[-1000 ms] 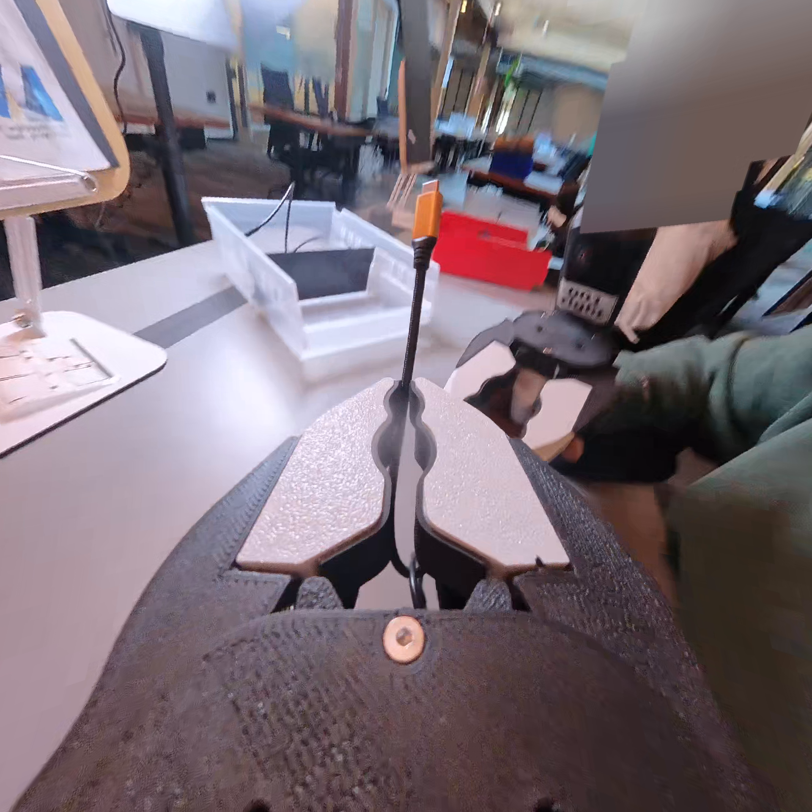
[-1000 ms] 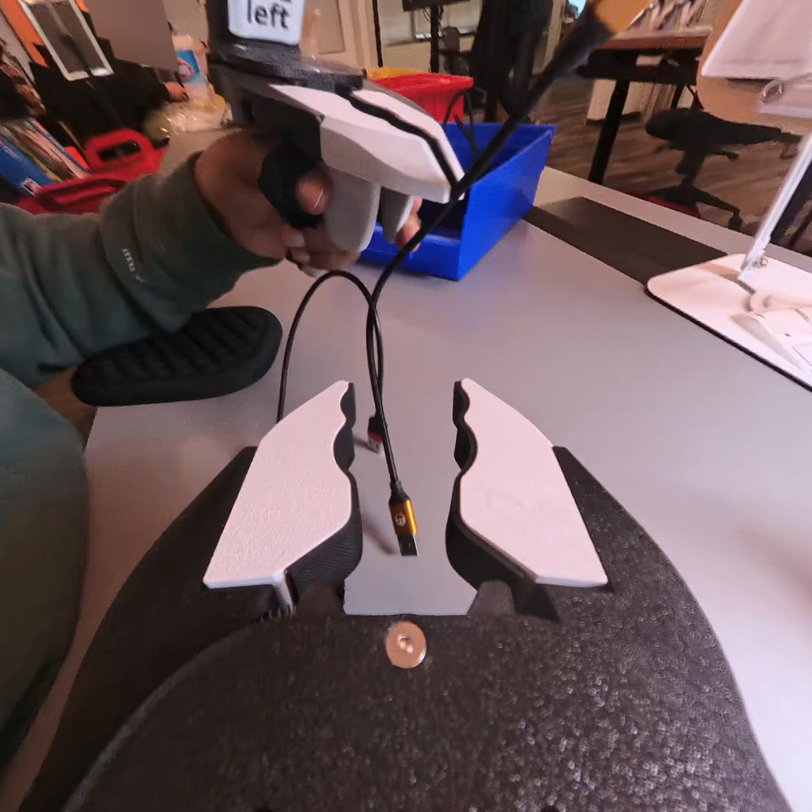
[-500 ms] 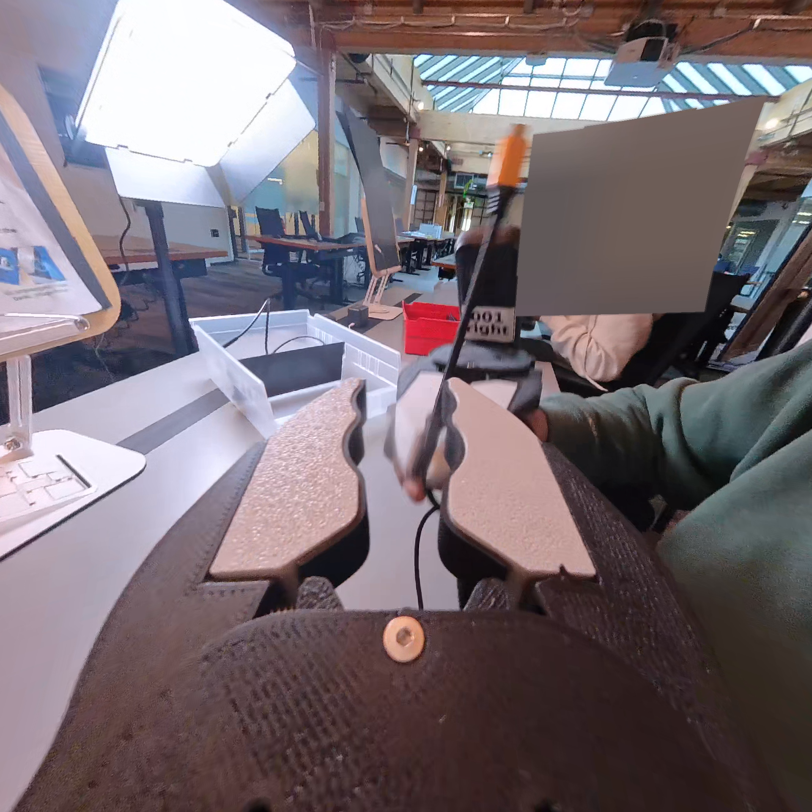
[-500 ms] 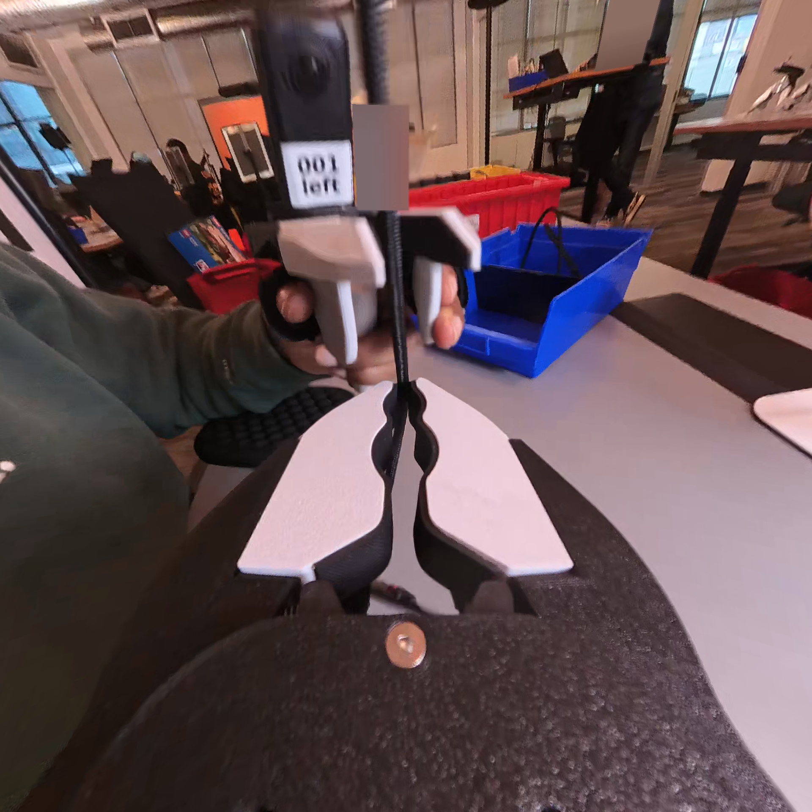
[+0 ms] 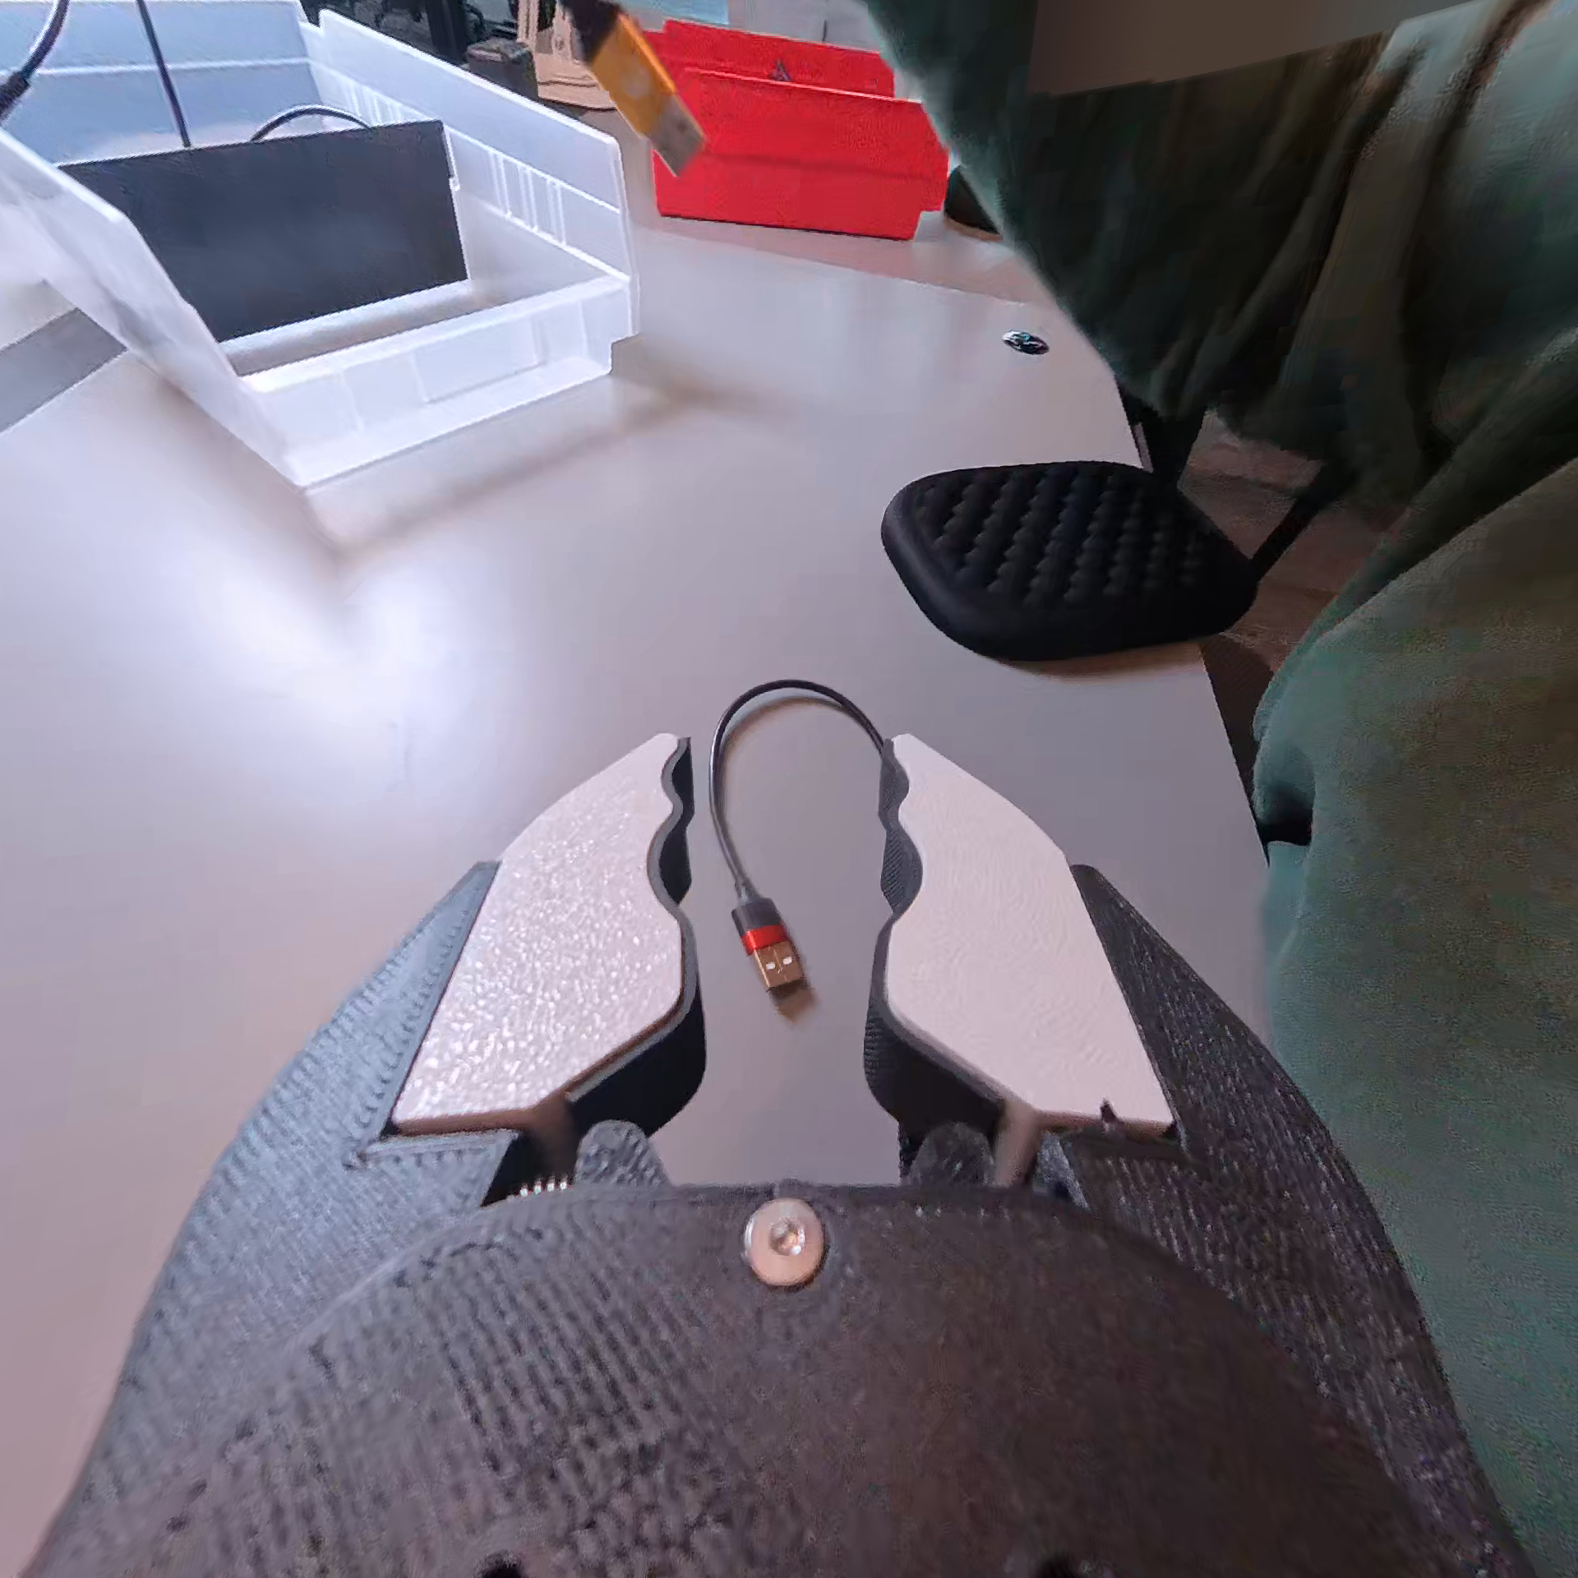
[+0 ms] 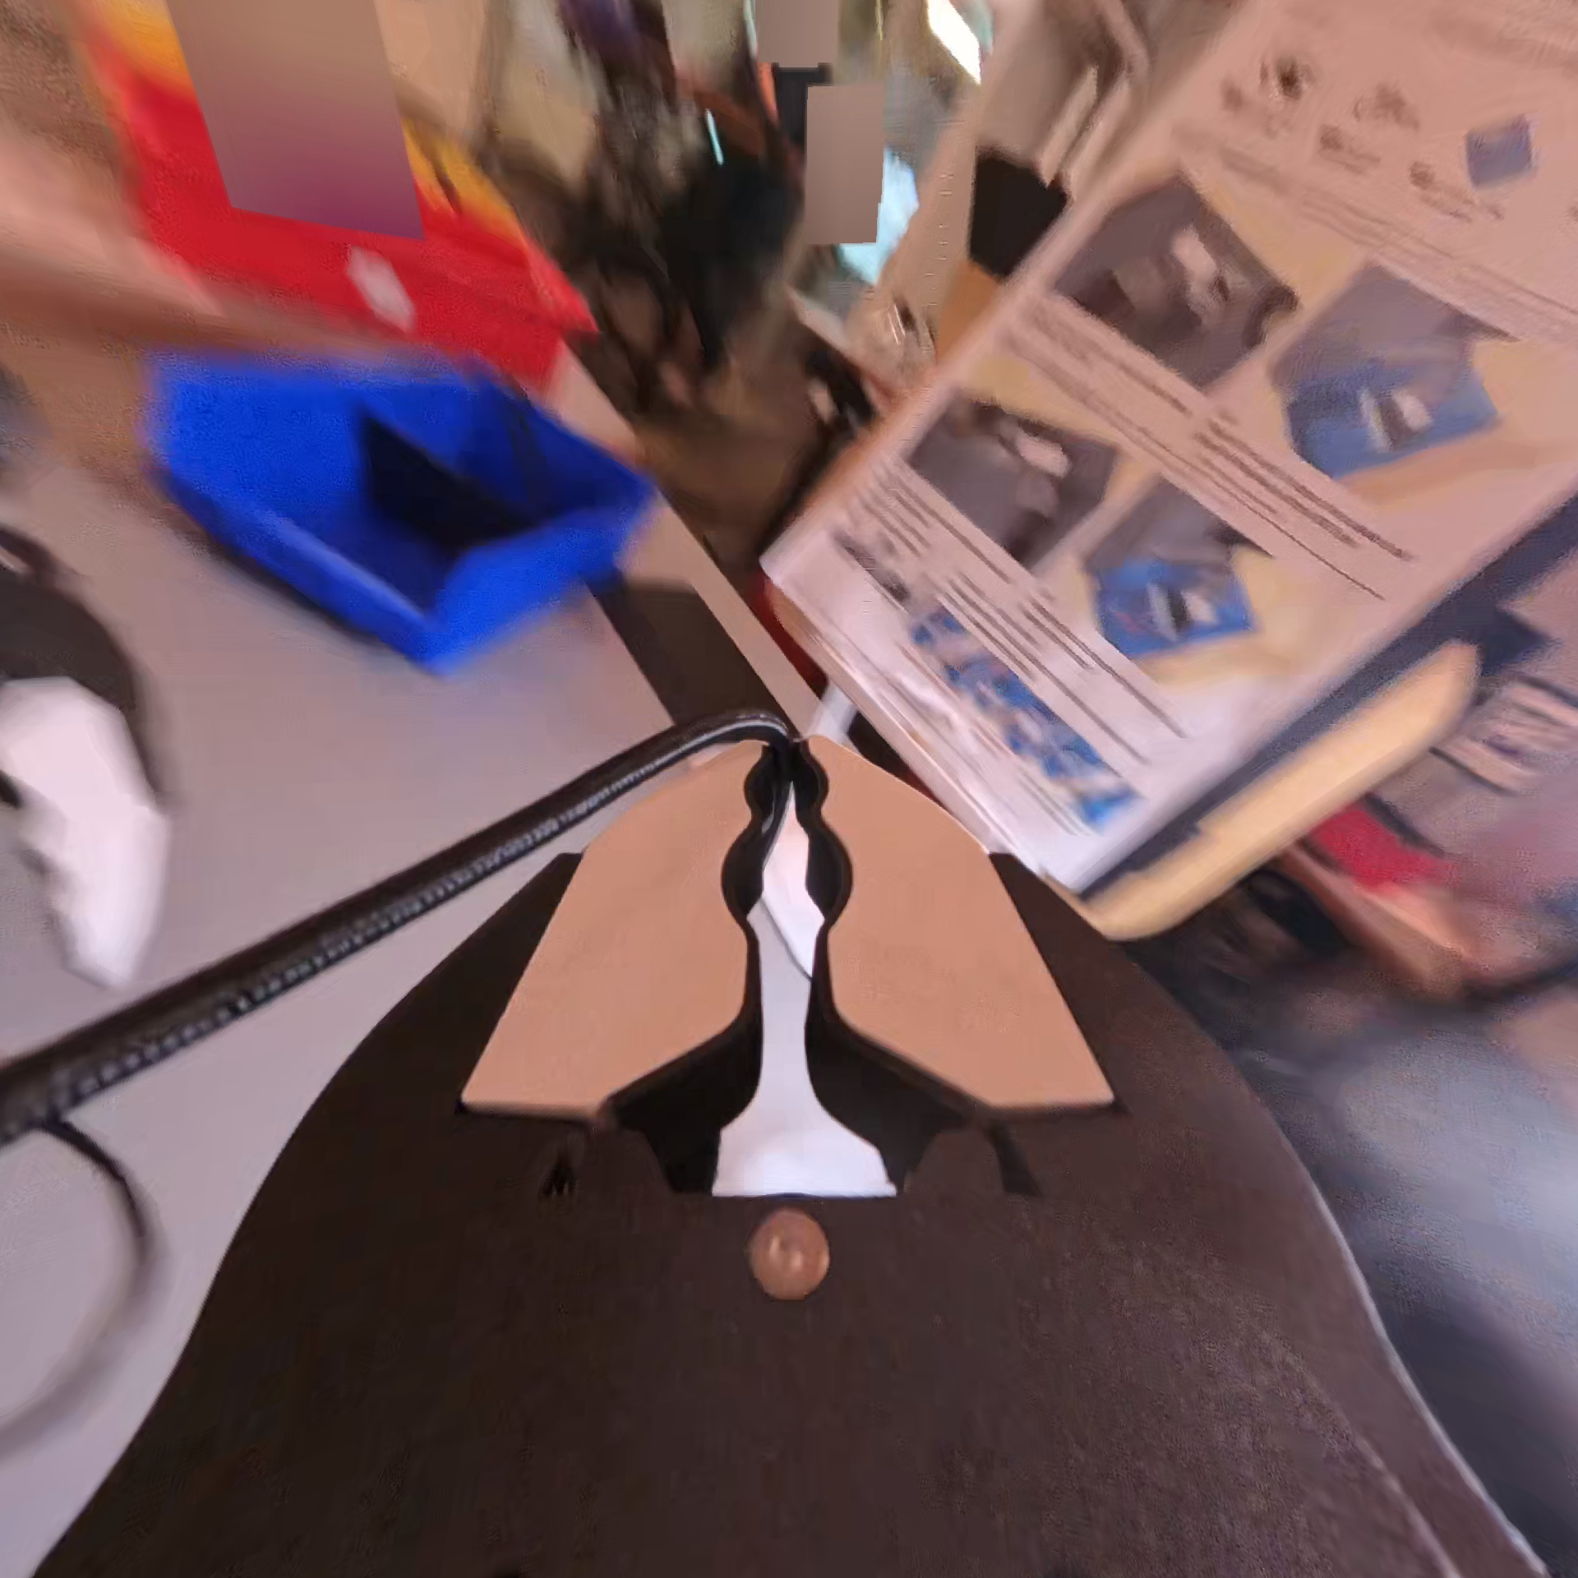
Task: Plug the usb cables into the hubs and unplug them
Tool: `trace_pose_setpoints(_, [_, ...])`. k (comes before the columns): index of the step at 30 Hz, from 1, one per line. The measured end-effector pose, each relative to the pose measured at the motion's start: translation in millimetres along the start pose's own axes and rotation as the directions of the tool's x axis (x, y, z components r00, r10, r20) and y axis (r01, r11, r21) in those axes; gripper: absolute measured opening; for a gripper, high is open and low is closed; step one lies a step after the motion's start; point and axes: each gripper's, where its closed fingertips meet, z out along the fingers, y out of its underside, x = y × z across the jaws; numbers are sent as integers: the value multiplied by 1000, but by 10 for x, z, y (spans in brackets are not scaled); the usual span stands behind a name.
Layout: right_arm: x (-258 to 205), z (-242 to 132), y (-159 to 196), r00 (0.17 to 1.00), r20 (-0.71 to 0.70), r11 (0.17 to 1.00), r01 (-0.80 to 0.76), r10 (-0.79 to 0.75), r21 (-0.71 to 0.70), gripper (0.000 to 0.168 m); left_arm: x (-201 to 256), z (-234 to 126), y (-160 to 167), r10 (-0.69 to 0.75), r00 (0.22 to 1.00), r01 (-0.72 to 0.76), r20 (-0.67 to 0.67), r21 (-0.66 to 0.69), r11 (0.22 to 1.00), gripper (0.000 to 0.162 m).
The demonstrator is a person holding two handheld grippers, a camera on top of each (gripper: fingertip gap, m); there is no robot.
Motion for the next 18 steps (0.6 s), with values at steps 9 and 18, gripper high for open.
trace_pose_setpoints(9, [1053, -36, 2251, 917, 226, 452, 362, -328, -815, 6, -141, -51, 192, 8, 997, -5, 77, -45, 999, 37])
trace_pose_setpoints(18, [1065, -339, 3195, 957, 262, 217, 283, -123, -934, 9, -190, -34, 308, 11, 997, -4, 81, -83, 997, 35])
